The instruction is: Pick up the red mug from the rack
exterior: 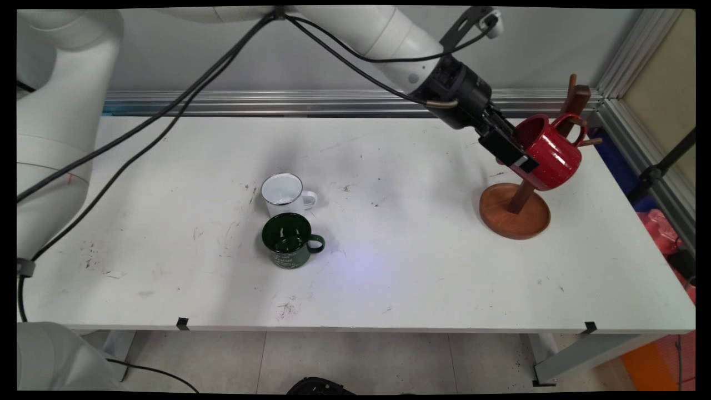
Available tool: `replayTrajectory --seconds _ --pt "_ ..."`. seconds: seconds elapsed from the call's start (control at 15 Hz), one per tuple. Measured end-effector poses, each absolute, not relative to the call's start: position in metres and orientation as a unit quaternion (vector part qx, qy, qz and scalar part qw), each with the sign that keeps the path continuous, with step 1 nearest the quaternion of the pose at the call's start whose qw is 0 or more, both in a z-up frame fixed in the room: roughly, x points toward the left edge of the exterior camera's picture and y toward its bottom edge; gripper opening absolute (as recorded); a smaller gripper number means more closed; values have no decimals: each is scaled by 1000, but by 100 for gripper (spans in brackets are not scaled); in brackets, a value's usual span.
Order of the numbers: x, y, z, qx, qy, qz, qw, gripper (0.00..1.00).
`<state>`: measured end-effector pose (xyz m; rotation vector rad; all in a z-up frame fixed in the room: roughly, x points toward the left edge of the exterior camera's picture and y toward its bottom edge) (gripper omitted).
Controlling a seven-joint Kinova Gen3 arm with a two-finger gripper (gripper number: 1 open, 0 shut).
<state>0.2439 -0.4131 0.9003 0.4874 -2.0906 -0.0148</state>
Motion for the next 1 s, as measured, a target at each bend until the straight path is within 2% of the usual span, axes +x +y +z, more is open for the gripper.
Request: replayTrajectory --seconds 0.6,0.67,1.0 --pt "226 -425 881 187 -850 -16 492 100" --pt "225 -426 880 185 -849 -16 494 0" --pt "220 -427 876 177 -848 -21 500 0"
